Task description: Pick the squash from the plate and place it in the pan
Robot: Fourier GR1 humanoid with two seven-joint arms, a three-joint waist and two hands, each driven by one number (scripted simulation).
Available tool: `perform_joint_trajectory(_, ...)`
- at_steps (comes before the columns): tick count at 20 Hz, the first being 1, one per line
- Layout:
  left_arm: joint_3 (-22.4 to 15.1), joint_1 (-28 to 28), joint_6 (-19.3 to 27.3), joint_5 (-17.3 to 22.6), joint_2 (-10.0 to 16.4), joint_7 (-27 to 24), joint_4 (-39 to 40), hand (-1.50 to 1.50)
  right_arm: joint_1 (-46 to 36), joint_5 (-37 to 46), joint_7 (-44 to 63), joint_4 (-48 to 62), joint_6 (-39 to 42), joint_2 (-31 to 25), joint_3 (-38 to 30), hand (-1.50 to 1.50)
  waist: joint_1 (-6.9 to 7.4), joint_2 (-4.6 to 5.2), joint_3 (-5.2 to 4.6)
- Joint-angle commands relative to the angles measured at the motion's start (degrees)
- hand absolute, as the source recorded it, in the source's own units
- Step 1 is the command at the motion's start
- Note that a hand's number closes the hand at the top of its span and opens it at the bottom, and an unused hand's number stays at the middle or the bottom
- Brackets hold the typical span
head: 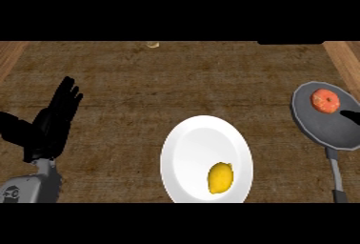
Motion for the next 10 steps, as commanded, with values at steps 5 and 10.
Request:
perform_joint_trajectory(5, 0.8, 2.1, -0.1, 0.3, 0.4, 0.5, -2.0, 0.00, 11.8, -16.1, -9.6, -4.3, 18.3, -4.9, -11.4, -1.50, -1.37, -0.42, -0.07)
perform_joint_trajectory(10, 2.4, 0.1, -1.2, 0.8, 1.6, -0.6, 1.2, 0.00, 20.7, -22.6, -12.7, -8.7, 32.1, -5.8, -14.0, -1.50, -1.22, -0.24, -0.13)
